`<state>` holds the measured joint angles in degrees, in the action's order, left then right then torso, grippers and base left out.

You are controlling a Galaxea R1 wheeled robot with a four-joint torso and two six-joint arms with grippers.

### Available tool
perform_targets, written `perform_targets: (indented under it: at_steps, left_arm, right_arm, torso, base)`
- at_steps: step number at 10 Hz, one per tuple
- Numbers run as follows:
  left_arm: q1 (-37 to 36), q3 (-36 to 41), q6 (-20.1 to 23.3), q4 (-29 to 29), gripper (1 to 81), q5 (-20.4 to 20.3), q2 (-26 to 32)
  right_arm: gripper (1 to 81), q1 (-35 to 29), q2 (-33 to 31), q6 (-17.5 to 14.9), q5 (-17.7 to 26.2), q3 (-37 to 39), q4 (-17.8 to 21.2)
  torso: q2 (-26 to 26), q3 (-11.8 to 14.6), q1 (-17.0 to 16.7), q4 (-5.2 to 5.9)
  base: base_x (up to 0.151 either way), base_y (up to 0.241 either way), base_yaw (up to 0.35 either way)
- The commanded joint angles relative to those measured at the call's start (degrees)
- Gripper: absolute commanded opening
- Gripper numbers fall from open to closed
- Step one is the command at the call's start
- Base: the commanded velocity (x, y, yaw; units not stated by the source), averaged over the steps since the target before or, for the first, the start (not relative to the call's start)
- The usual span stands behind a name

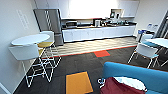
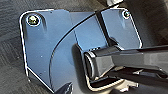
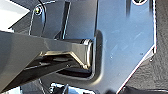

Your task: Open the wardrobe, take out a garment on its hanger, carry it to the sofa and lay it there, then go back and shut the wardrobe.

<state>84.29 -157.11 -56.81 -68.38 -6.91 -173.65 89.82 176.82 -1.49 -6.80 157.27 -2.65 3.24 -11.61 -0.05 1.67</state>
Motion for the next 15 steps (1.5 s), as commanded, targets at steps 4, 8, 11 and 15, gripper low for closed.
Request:
perform_targets:
  at_steps: [4,8,11,15]
  left_arm:
    - [-2.1,-0.1,0.5,-0.6,81.1,2.1,0.1]
    - [-2.1,-0.1,0.6,-0.7,81.1,3.0,-0.1]
    - [-2.0,-0.1,0.6,-0.7,81.1,3.7,-0.1]
    - [-1.9,-0.1,0.7,-0.7,81.1,3.7,-0.1]
  right_arm:
    - [81.1,-1.8,0.7,-0.3,3.4,0.2,-0.2]
    - [81.1,-2.4,1.8,-0.8,3.3,0.0,-0.8]
    - [81.1,-3.6,1.7,-0.9,3.4,-0.1,-0.8]
    - [81.1,-3.5,1.0,-0.9,3.3,0.1,-0.3]
  torso:
    - [0.0,0.0,0.1,0.00]
    - [0.0,0.0,0.1,0.00]
    - [0.0,0.0,0.1,0.00]
    - [0.0,0.0,0.1,0.00]
  base:
    - [0.000,0.000,0.279]
    - [0.000,0.000,0.292]
    - [0.000,0.000,0.294]
    - [0.000,0.000,0.294]
